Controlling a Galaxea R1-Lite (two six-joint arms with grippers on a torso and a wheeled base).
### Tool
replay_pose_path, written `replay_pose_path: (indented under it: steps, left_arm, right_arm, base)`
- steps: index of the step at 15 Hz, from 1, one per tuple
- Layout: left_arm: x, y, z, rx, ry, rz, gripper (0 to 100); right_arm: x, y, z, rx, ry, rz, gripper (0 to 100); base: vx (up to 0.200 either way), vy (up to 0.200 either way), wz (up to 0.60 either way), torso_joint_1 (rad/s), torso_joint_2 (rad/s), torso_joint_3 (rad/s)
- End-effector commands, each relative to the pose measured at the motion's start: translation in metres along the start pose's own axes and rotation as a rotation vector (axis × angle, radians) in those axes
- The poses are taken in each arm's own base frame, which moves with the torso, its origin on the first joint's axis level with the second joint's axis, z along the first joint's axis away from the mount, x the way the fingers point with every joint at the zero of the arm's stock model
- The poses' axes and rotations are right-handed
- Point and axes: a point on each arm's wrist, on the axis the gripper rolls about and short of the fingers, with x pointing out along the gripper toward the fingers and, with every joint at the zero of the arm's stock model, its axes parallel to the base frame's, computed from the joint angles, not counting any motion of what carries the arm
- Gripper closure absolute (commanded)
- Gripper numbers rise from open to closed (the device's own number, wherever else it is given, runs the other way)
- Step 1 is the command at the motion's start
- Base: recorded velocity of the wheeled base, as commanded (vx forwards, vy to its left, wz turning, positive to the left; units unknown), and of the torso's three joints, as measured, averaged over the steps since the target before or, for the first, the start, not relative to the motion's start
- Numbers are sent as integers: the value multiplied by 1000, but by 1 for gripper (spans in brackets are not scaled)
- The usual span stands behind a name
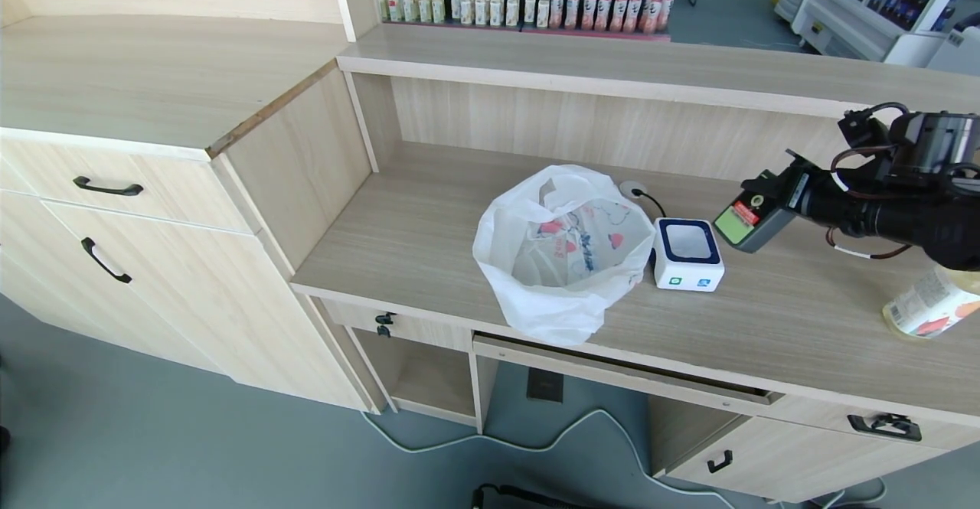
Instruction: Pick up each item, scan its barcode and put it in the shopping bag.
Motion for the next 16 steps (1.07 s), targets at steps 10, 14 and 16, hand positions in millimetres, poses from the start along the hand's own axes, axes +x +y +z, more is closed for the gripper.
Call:
replay_pose_path:
  steps: [10, 14, 16]
  left_arm:
    - [0, 0, 0, 0, -1, 0, 0]
    - [0, 0, 0, 0, 0, 2, 0]
    - [0, 0, 0, 0, -1, 0, 0]
  right_arm:
    - [16, 0, -12, -27, 25, 16, 100]
    - [19, 1, -10, -31, 17, 22, 100]
    - [22, 1, -11, -34, 18, 27, 100]
  base:
    - [0, 0, 0, 0, 0, 0]
    - [0, 0, 0, 0, 0, 0]
    - [0, 0, 0, 0, 0, 0]
